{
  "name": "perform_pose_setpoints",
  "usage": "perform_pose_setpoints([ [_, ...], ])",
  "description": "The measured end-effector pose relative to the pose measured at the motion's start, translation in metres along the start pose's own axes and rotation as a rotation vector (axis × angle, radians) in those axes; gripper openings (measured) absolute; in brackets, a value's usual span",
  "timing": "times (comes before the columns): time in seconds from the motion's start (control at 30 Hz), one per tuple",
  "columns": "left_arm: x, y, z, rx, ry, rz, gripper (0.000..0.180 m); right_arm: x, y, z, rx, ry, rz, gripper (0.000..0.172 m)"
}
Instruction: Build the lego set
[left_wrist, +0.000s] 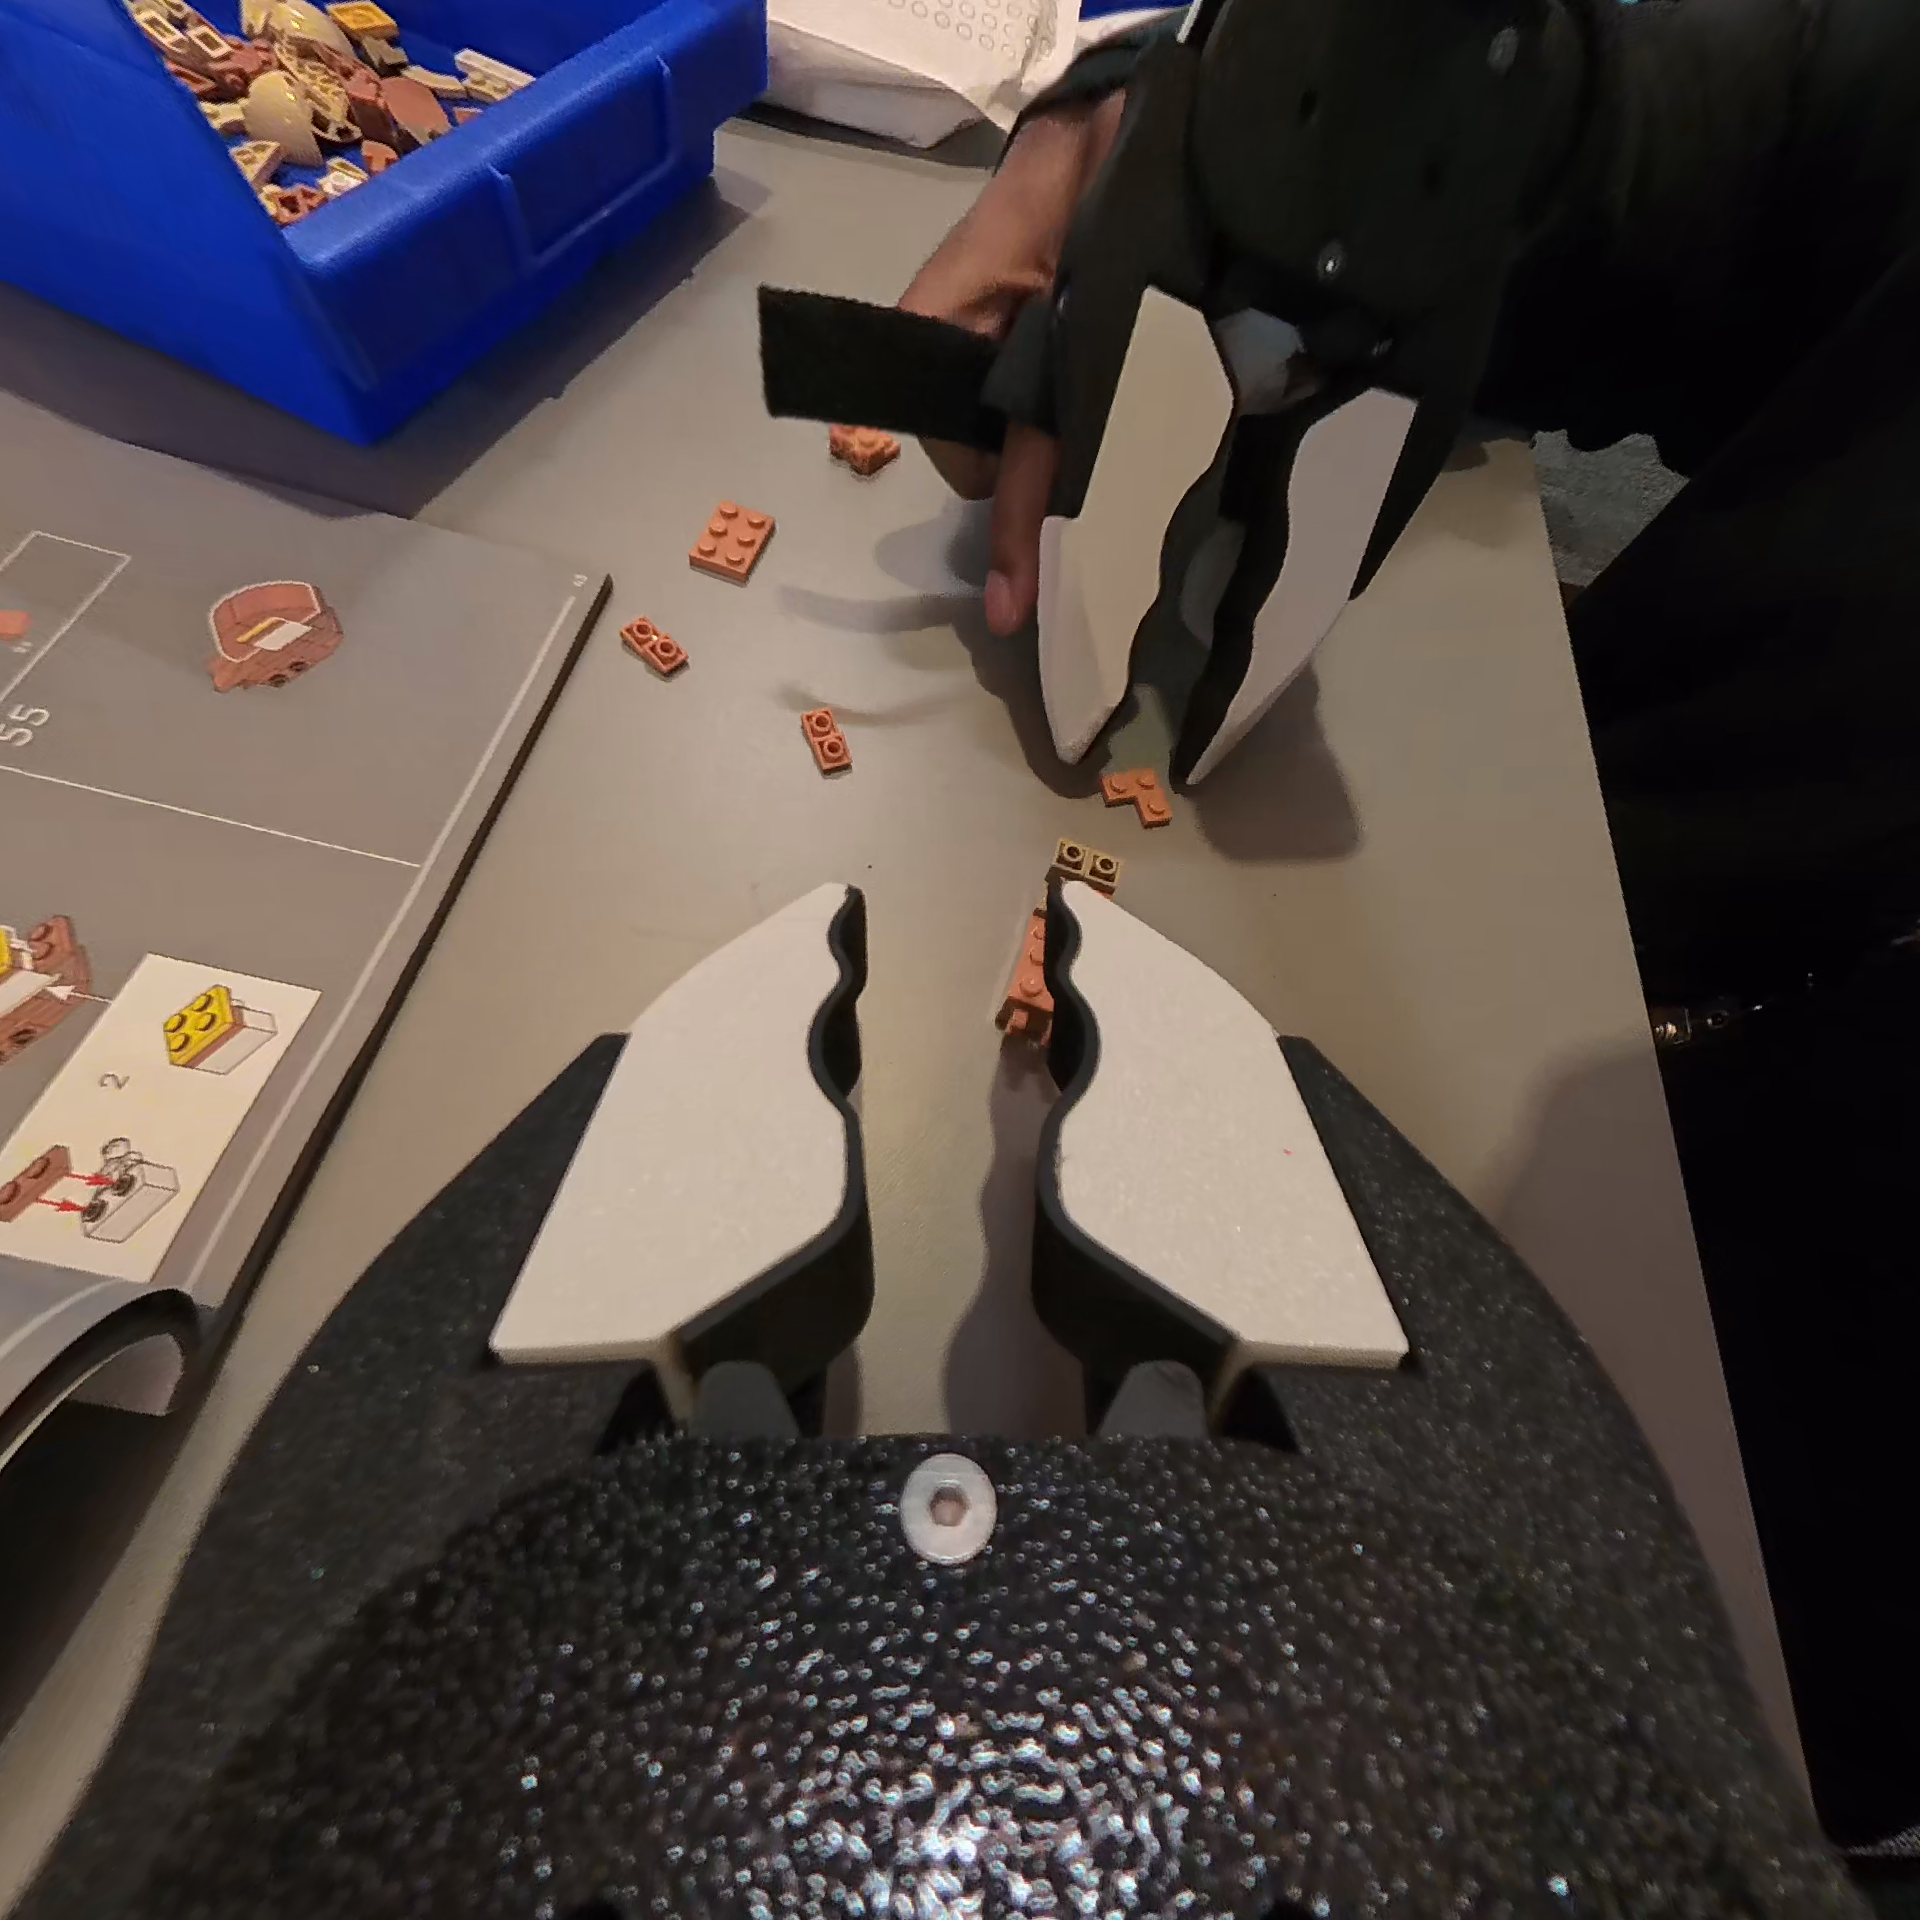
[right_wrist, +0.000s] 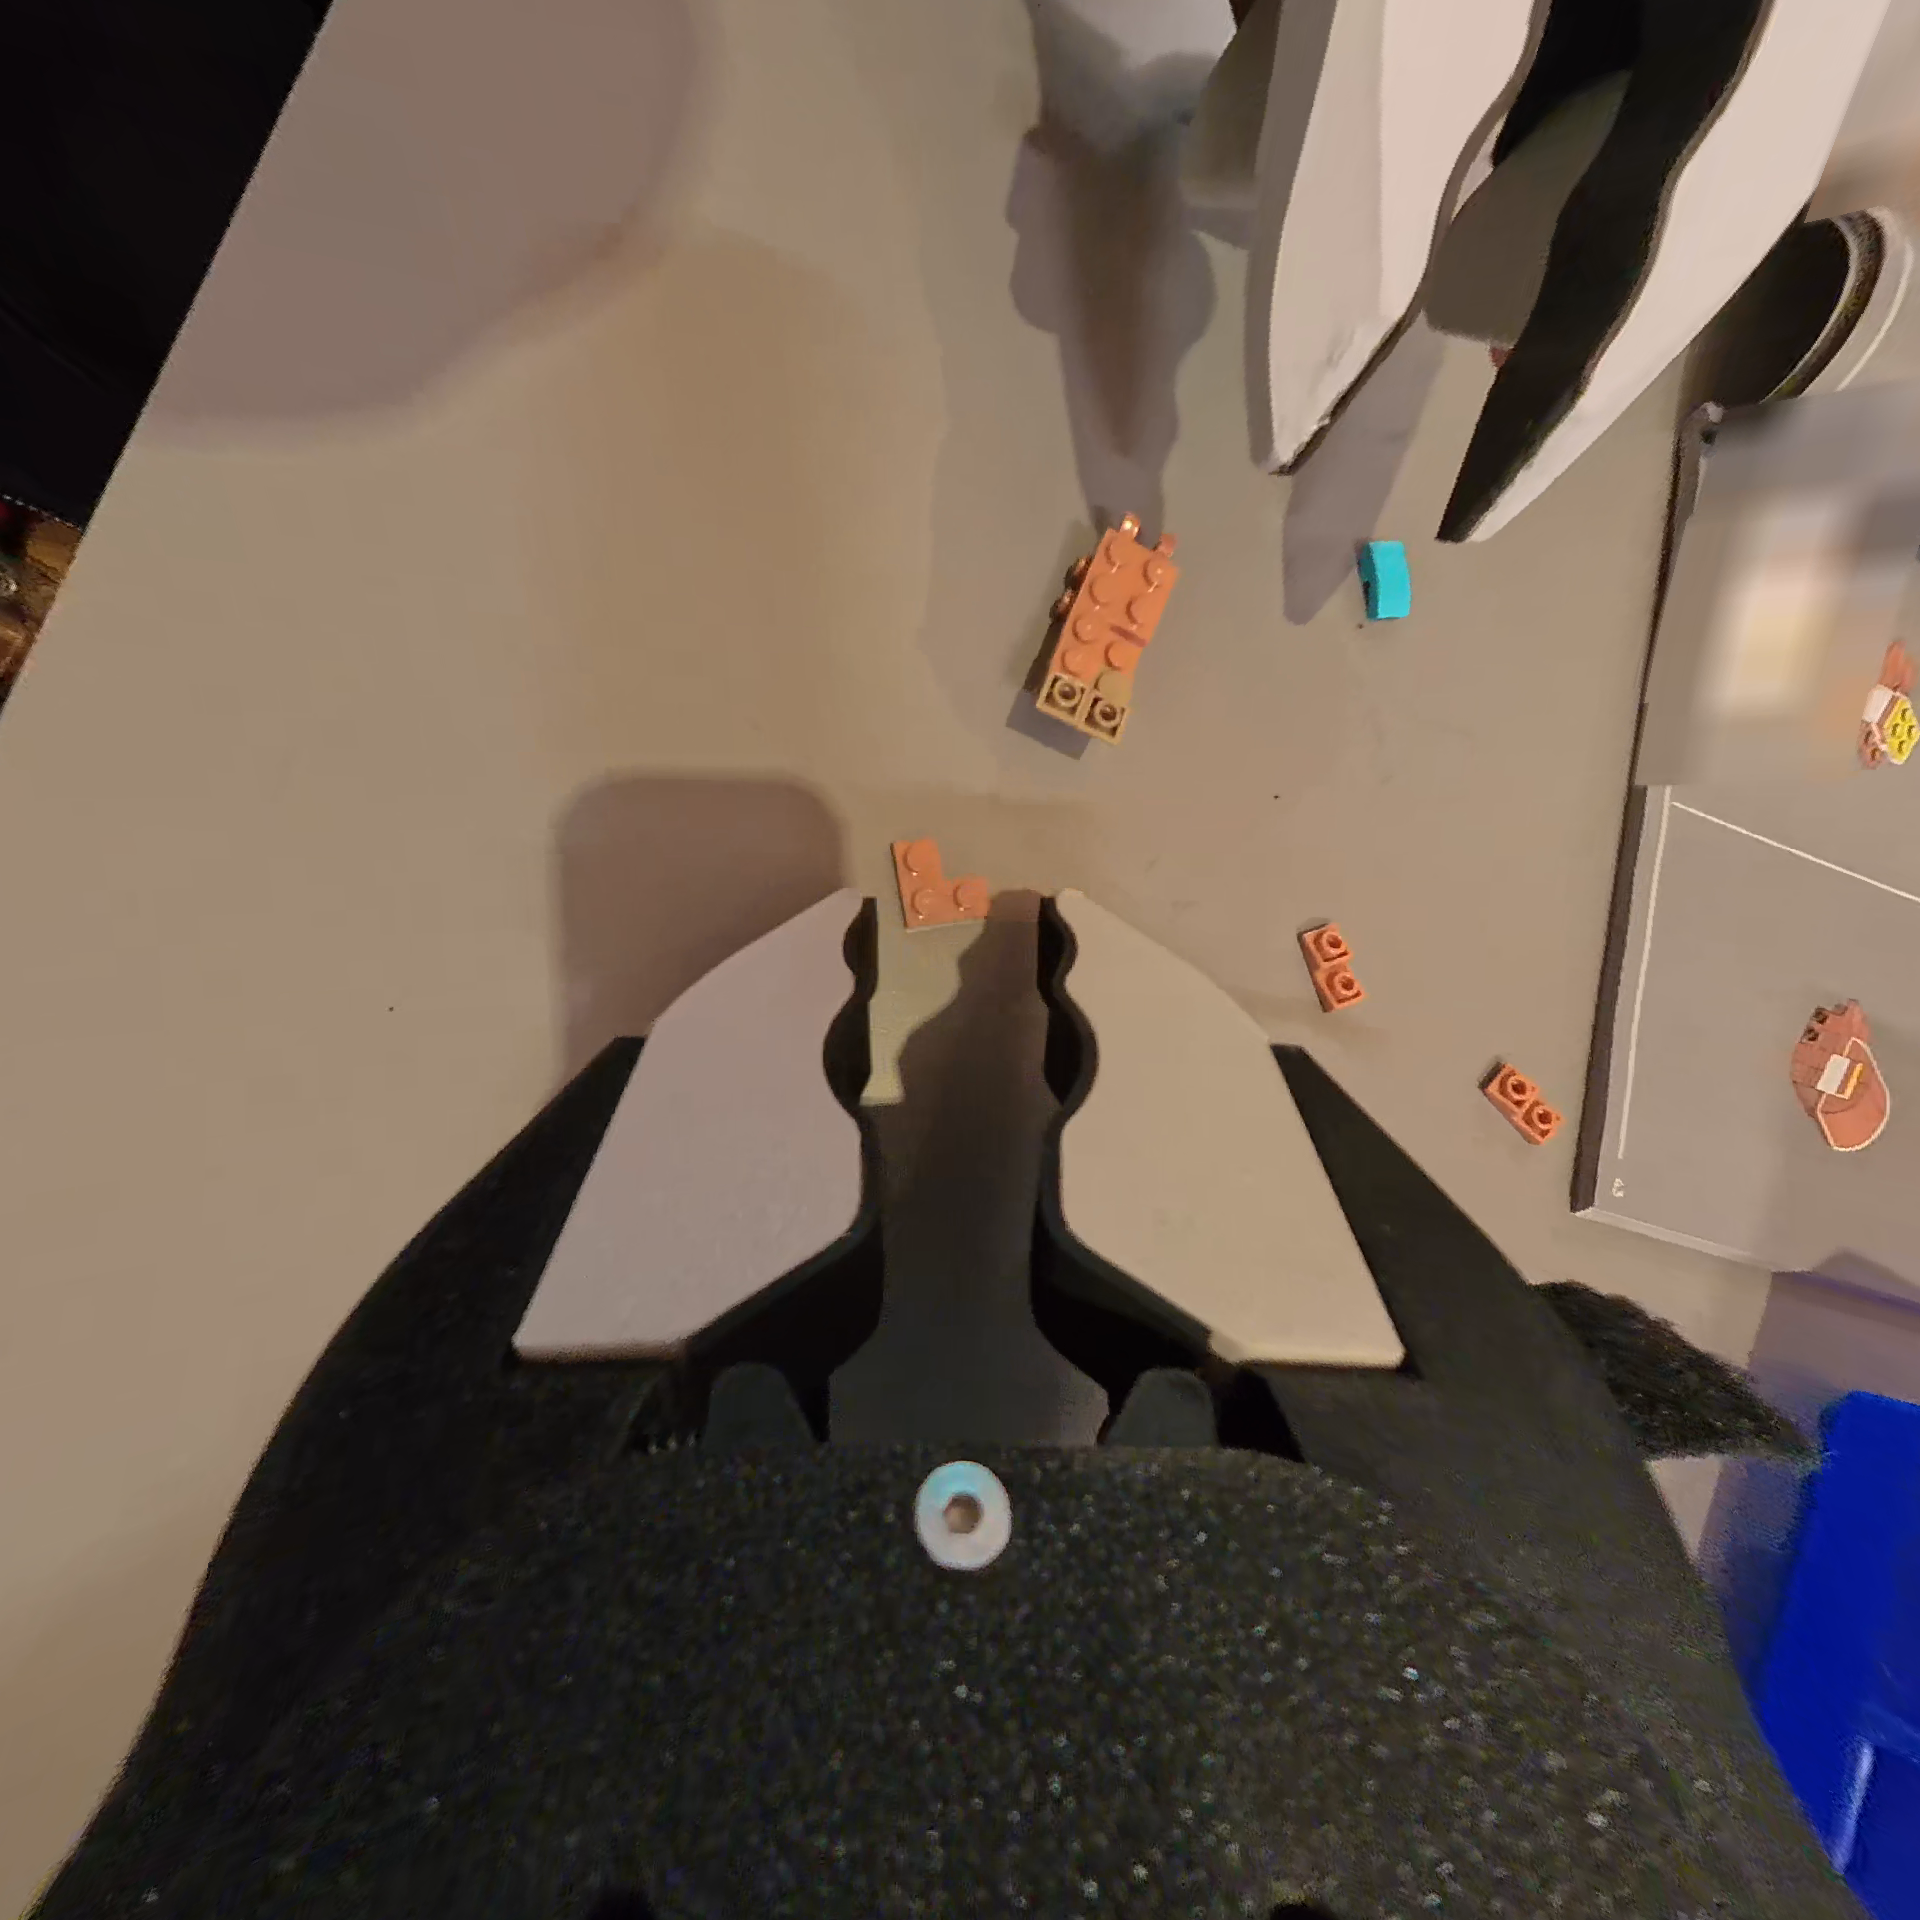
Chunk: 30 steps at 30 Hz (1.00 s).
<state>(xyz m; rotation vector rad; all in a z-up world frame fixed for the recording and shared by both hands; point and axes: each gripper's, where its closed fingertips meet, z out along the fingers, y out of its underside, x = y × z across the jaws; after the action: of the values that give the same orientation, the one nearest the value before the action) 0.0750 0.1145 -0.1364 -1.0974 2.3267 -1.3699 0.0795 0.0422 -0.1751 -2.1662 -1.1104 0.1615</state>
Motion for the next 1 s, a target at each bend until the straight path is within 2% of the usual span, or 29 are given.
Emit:
perform_pose_setpoints([
  [0.1,0.001,0.001,0.001,-0.005,0.005,0.003,0.032,-0.001,-0.002,0.003,0.006,-0.021,0.012,0.026],
  [0.2,0.002,0.000,0.001,-0.002,0.007,0.003,0.032,-0.003,-0.005,0.006,-0.003,-0.034,0.025,0.015],
  [0.3,0.003,-0.002,0.001,0.009,0.009,0.003,0.031,-0.002,-0.005,0.007,-0.027,-0.013,0.008,0.013],
  [0.33,0.004,-0.003,0.000,0.014,0.014,0.001,0.031,-0.001,-0.005,0.007,-0.034,0.002,-0.001,0.007],
  [0.53,0.007,-0.008,-0.003,0.056,0.055,-0.026,0.031,0.004,-0.009,-0.002,0.007,0.033,0.002,0.007],
  [0.83,0.030,-0.025,0.000,0.139,0.186,-0.085,0.031,0.035,-0.046,-0.030,0.196,0.272,-0.024,0.000],
  [1.0,0.021,-0.017,0.006,0.085,0.118,-0.092,0.031,0.045,-0.027,-0.023,0.086,0.336,-0.045,0.001],
])
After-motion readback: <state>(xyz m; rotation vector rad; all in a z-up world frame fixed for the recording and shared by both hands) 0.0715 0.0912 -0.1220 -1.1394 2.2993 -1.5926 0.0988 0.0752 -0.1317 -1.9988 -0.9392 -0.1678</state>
